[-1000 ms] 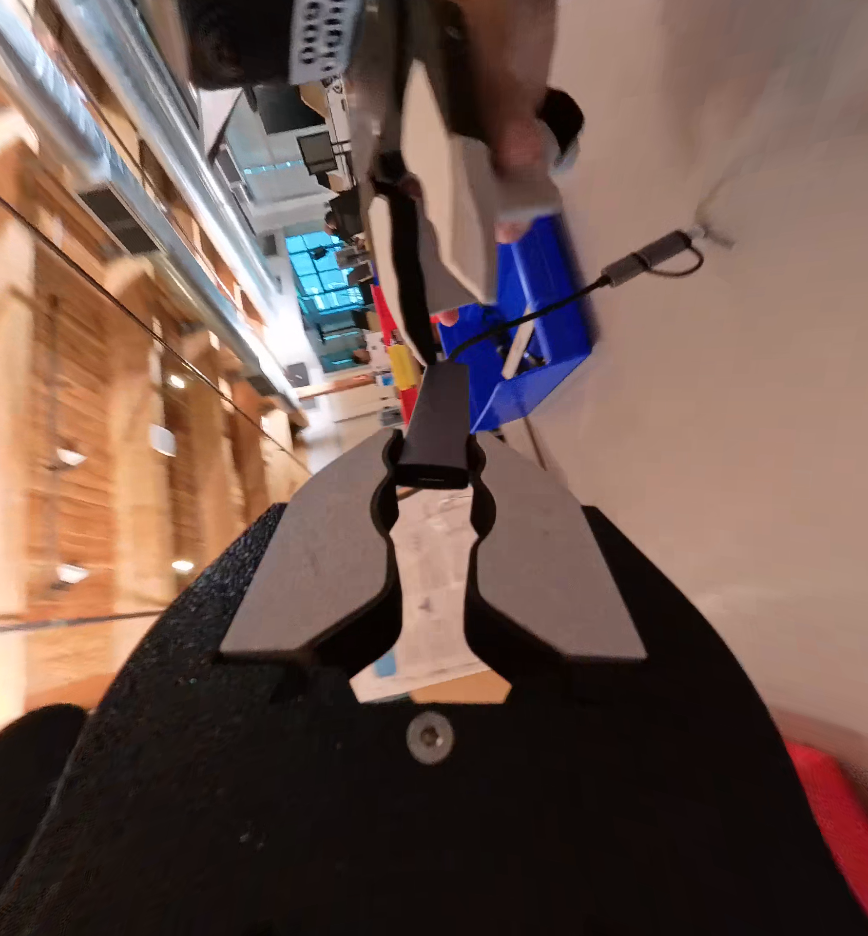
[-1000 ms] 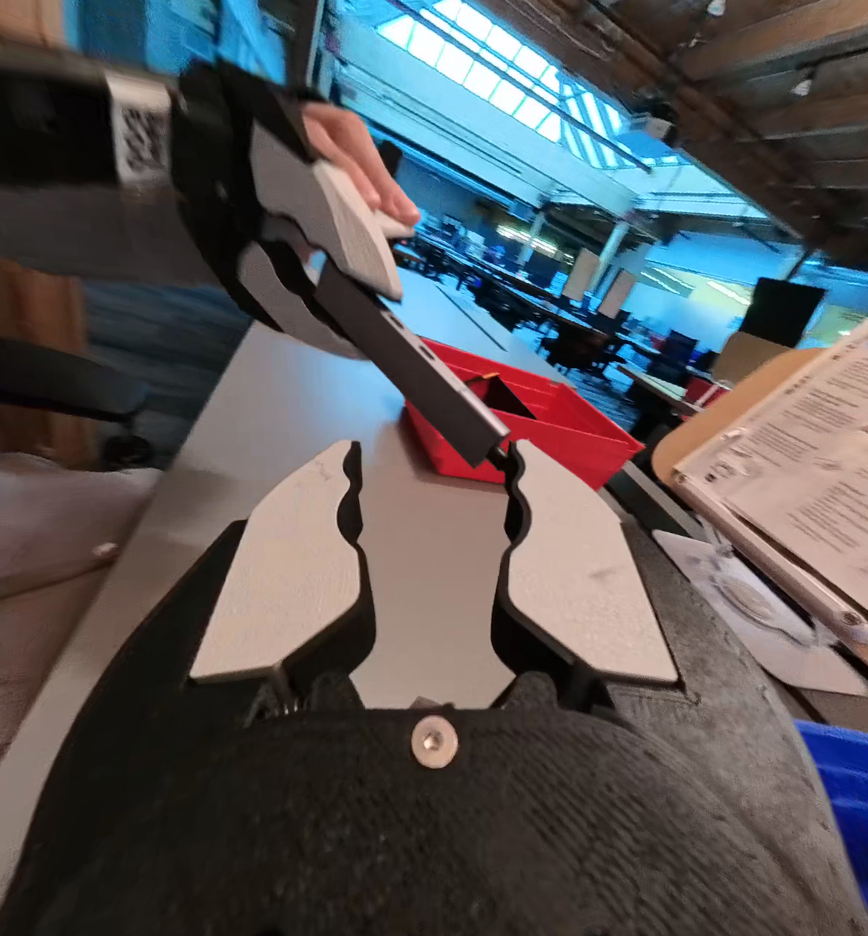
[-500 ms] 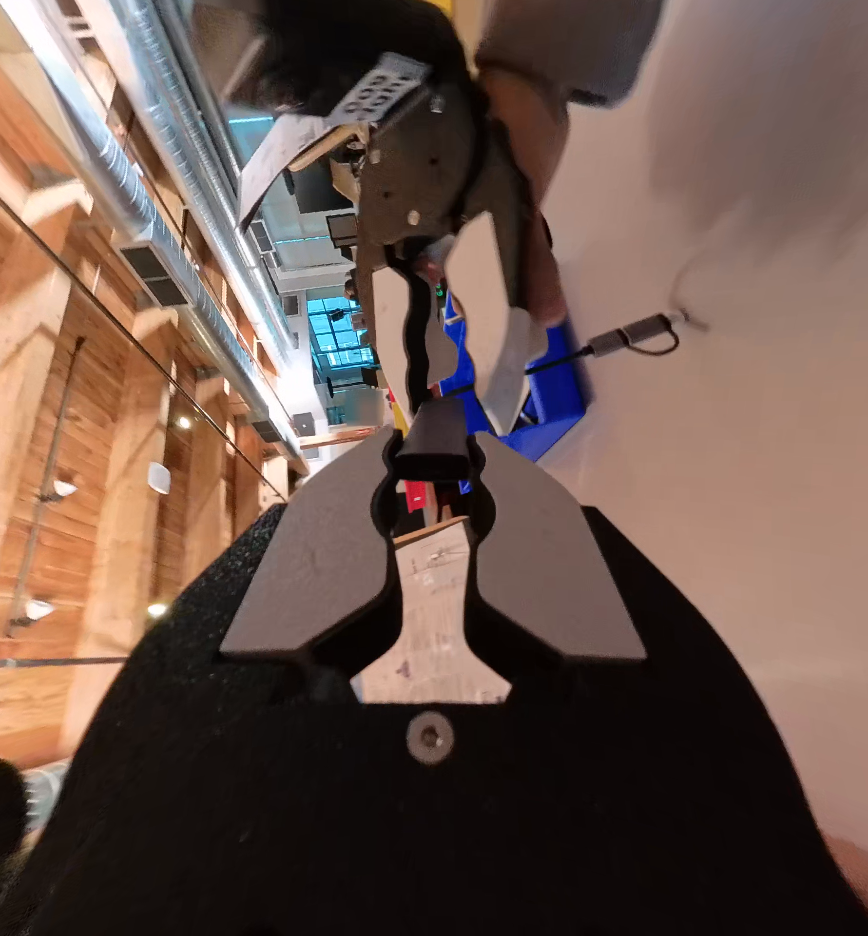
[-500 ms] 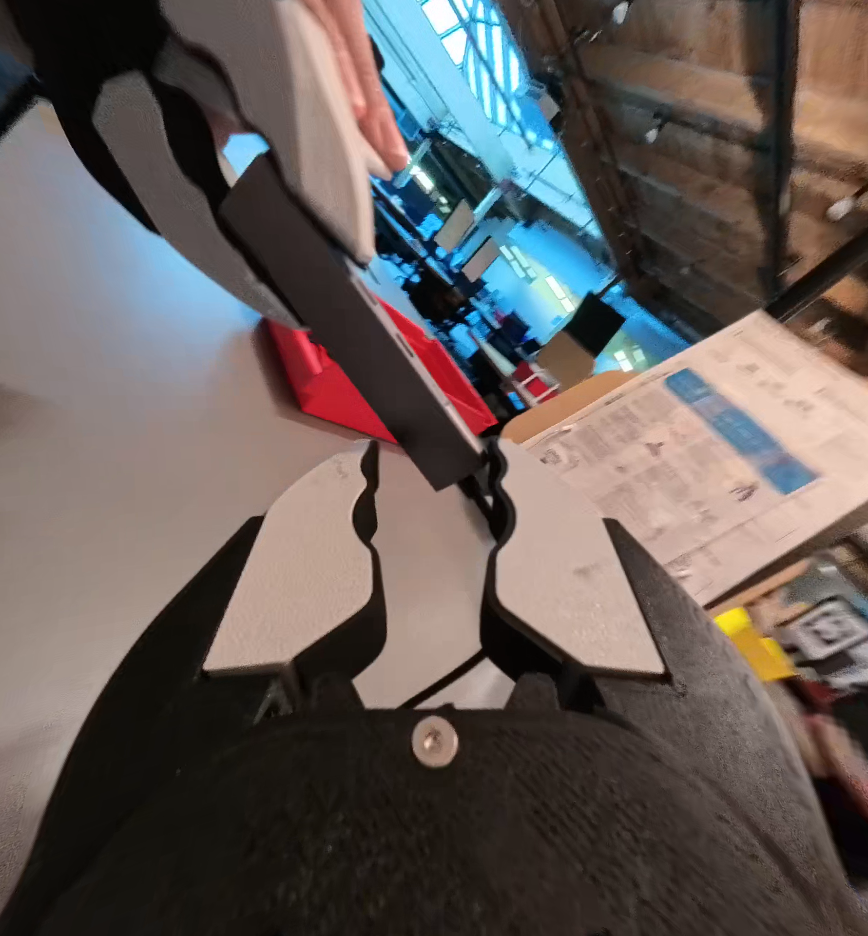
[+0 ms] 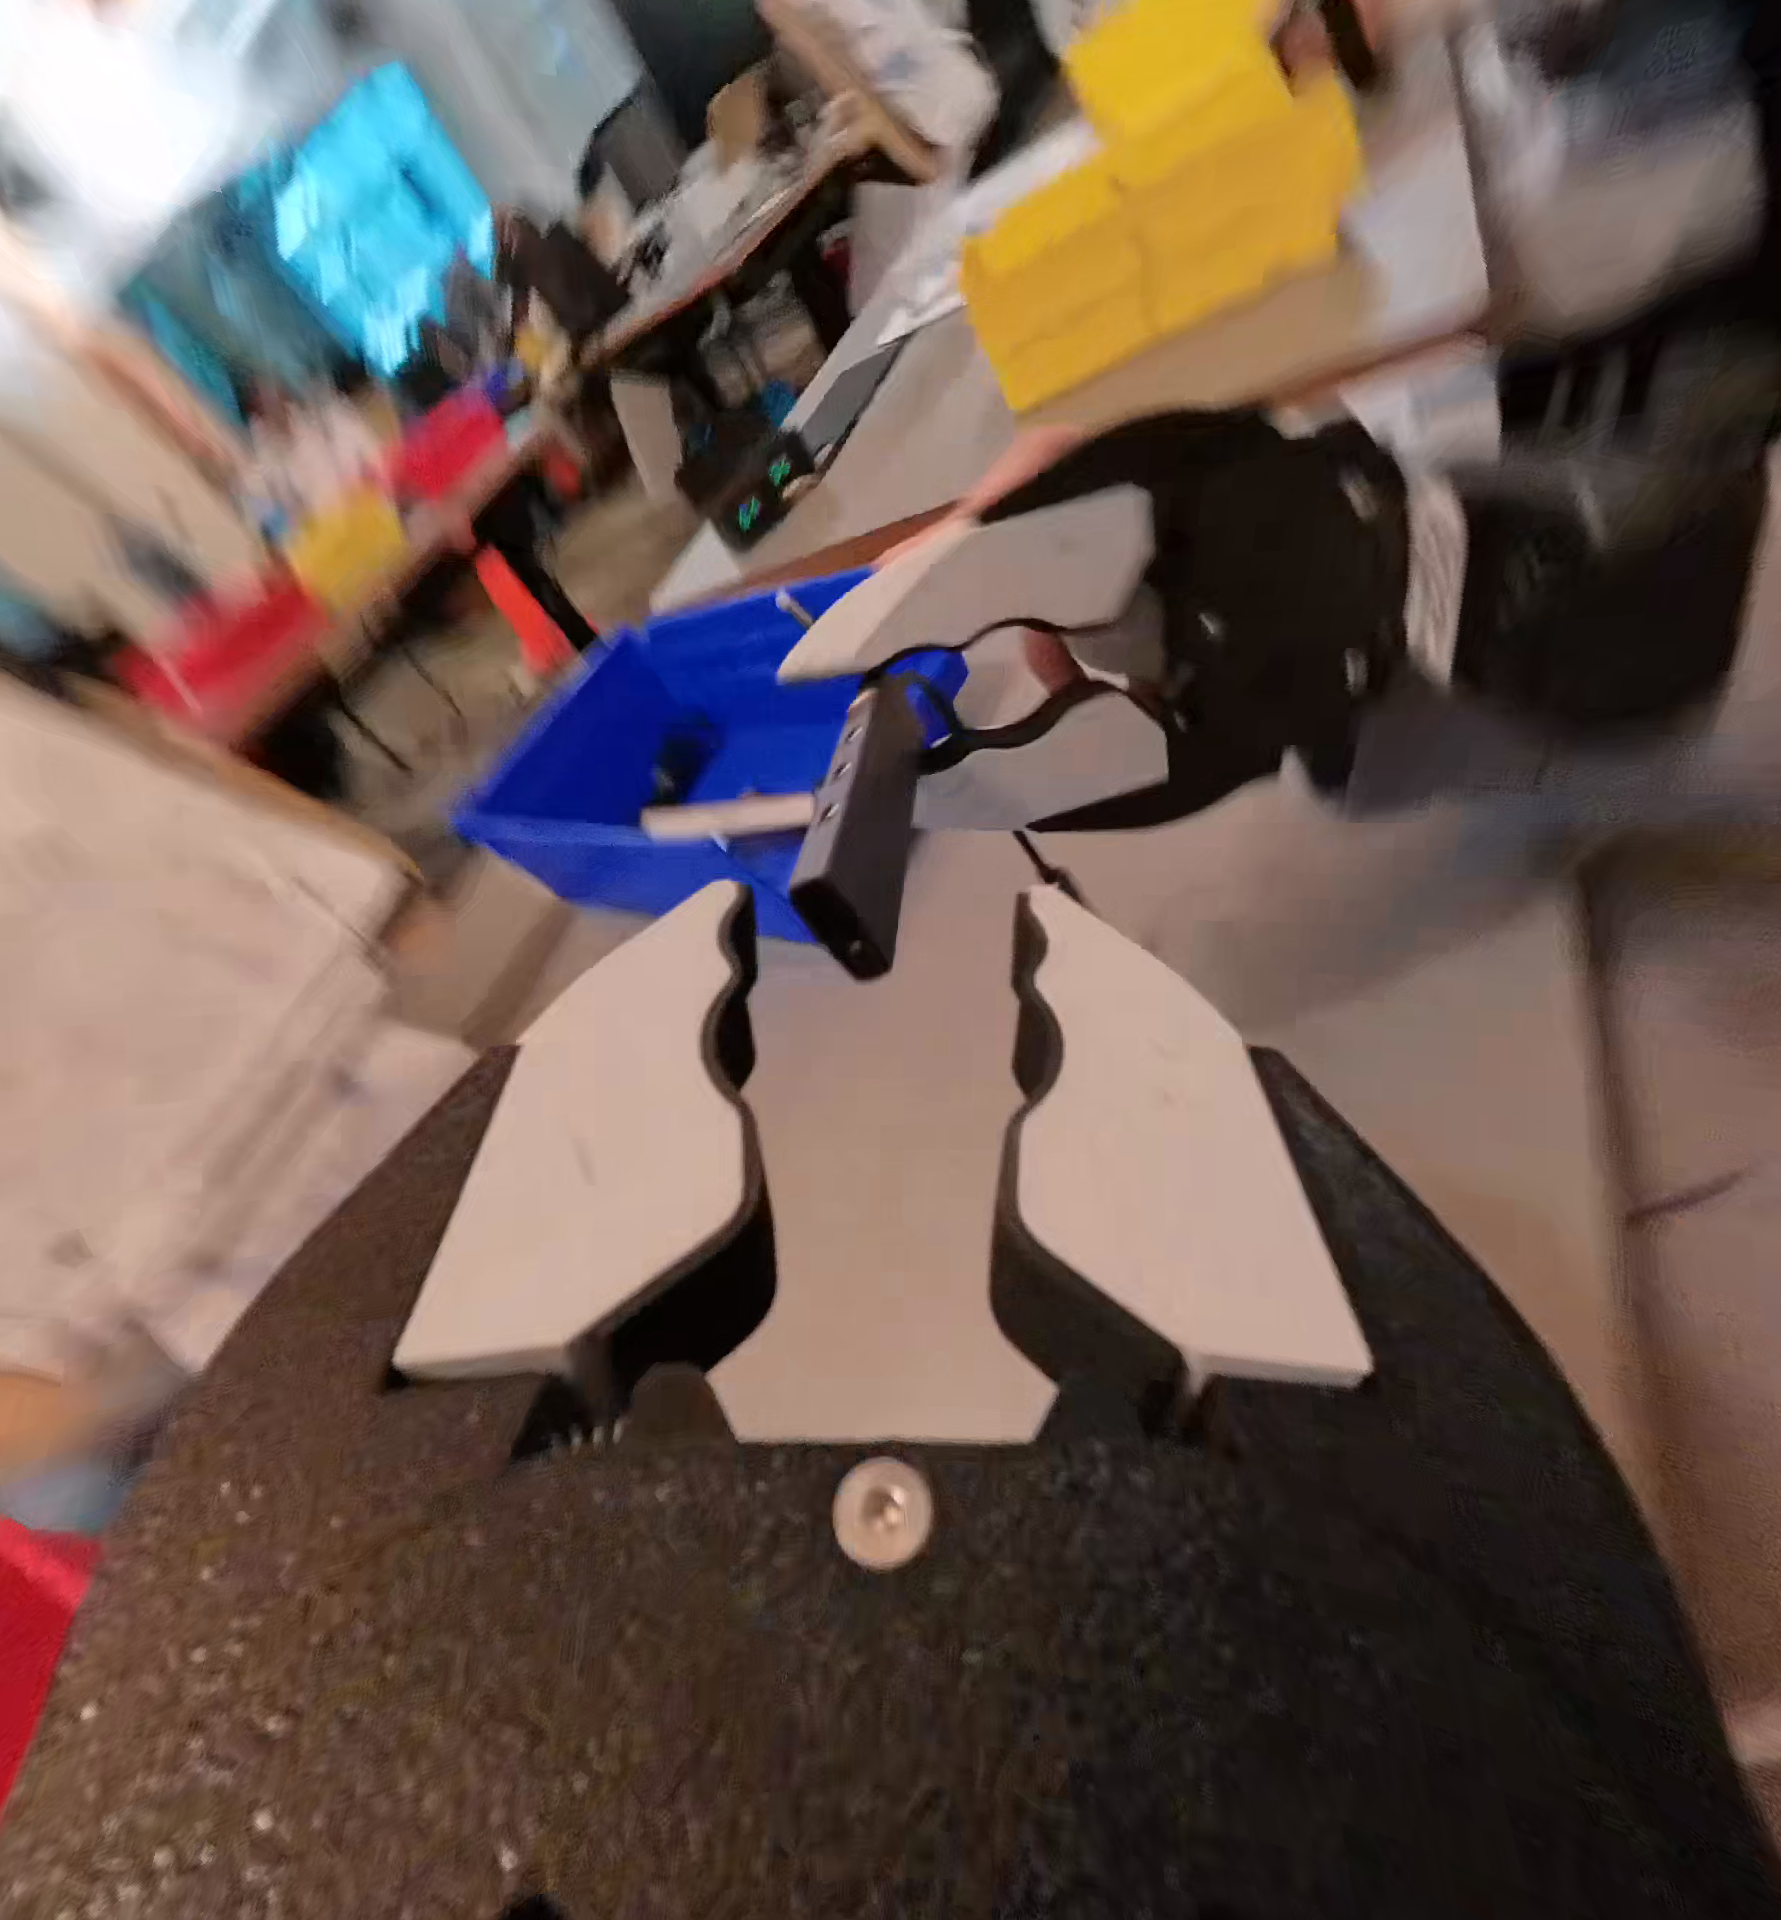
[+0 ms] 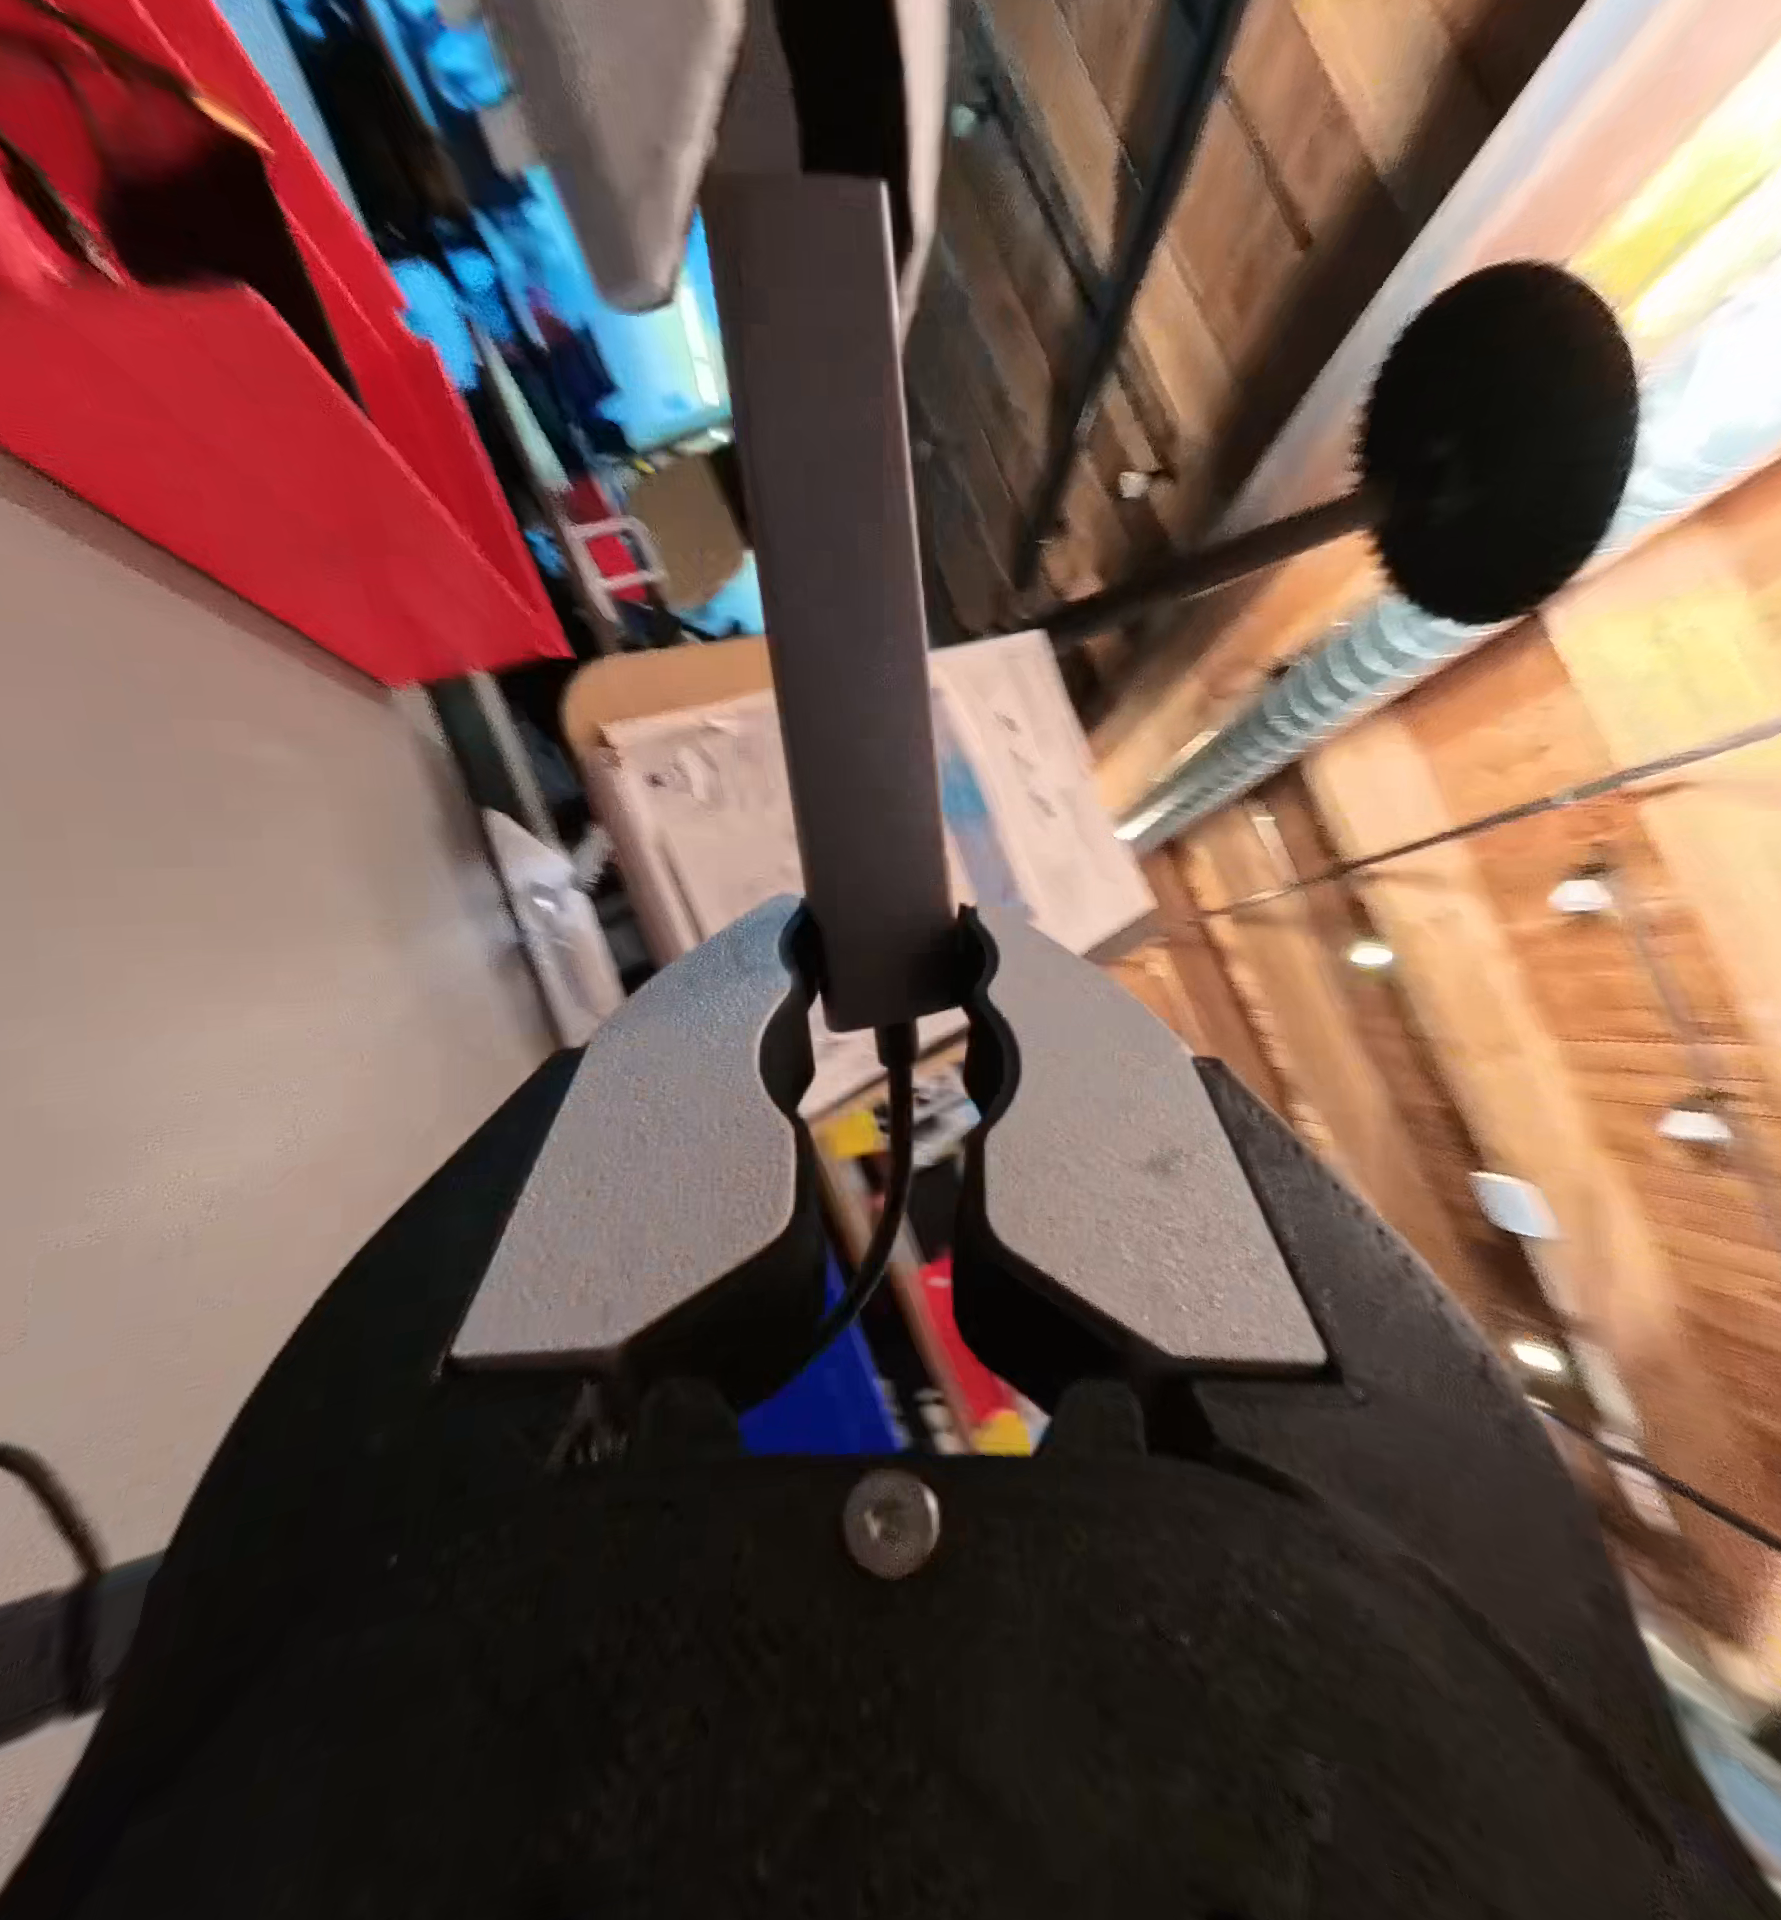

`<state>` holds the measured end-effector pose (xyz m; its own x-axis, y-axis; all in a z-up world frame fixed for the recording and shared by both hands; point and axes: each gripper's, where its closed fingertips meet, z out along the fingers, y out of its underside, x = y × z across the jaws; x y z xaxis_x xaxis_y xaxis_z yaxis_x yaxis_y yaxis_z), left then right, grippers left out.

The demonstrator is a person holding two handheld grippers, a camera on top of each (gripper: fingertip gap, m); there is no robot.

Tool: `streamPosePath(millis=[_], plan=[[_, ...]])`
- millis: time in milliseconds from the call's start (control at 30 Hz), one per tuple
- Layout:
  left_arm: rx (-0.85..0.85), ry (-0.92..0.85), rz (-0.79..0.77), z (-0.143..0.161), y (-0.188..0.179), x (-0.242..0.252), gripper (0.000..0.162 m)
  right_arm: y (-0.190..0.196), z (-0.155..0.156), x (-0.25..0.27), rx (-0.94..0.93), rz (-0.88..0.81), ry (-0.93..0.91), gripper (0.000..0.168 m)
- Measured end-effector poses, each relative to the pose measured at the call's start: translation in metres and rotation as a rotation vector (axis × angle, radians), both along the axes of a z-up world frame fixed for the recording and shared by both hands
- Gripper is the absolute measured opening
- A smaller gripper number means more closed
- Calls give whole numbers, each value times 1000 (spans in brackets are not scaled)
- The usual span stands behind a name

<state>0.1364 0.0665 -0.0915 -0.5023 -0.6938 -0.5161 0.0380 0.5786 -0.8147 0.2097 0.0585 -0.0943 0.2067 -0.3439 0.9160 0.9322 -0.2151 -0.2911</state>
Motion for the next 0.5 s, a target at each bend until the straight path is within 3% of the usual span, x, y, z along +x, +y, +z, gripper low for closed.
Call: streamPosePath(millis=[100,167,267,367,500], plan=[[-550,388,167,-19,10,4,74,-5,3,6,32,-130,-162,25],[-904,598,111,-26,-2,-2,64,-4,-1,7,32,-166,-205,25],[-1377,718,40,-20,-4,-1,69,-5,-2,4,50,-198,-298,25],[-1674,751,2,-19,2,4,63,-4,-7,-2,47,-186,-356,25],[-1810,826,-13,-30,-1,7,47,-1,-10,-5,49,-192,-373,25]])
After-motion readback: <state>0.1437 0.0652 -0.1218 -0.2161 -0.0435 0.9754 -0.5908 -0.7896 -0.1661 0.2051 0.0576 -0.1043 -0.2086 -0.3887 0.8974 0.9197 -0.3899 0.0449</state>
